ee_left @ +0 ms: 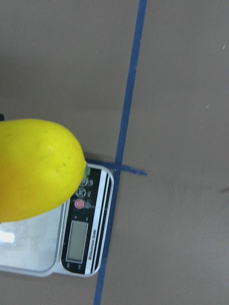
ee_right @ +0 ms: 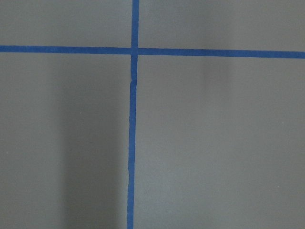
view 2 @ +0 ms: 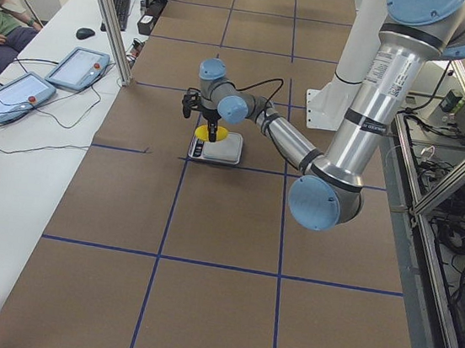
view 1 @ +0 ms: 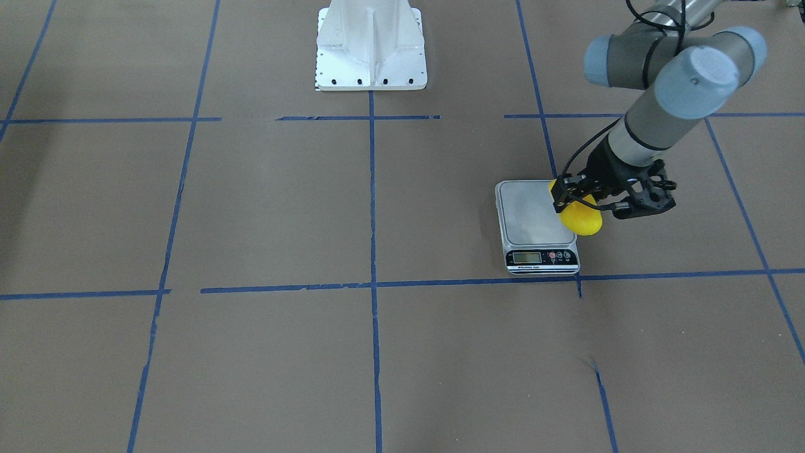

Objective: Weigh mango
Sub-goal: 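Lift the mango with the left gripper and carry it over the scale pan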

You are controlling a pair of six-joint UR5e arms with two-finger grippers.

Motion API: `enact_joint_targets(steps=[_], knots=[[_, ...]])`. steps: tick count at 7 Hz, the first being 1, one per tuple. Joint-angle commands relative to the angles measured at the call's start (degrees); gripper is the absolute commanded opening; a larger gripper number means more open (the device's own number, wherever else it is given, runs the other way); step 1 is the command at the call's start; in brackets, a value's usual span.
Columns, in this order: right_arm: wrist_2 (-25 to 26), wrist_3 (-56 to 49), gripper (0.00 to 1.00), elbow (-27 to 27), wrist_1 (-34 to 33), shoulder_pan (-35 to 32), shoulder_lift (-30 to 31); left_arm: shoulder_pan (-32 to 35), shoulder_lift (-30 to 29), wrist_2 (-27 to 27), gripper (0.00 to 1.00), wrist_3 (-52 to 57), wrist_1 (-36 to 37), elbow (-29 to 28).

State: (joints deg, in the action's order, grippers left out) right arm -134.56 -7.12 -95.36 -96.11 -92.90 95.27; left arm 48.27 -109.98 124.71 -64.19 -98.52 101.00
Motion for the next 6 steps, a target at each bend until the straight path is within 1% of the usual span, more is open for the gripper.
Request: enact_joint_targets(steps=[1, 2, 4, 5, 6], knots=[[0.00, 0.00, 1.00, 0.00, 0.05, 0.00, 0.00, -5.80, -1.47, -2.10, 0.00, -3.57, -0.35, -1.94], [0.00, 0.00, 1.00, 0.00, -0.04, 0.00, 0.00, -6.60, -1.38, -3.15, 0.00, -3.57, -0.70, -2.21], [0.00, 0.00, 1.00, 0.00, -0.04, 0.00, 0.00, -6.79, -1.38, -3.07, 0.00, -3.14, -3.94, -3.61], [0.00, 0.00, 1.00, 0.00, 0.05, 0.00, 0.00, -6.70, -1.29, -2.99, 0.32, -3.05, -4.57, -3.44], [0.00, 0.00, 1.00, 0.00, -0.04, 0.00, 0.00, -6.70, -1.29, -2.81, 0.99, -2.87, -4.66, -3.27]])
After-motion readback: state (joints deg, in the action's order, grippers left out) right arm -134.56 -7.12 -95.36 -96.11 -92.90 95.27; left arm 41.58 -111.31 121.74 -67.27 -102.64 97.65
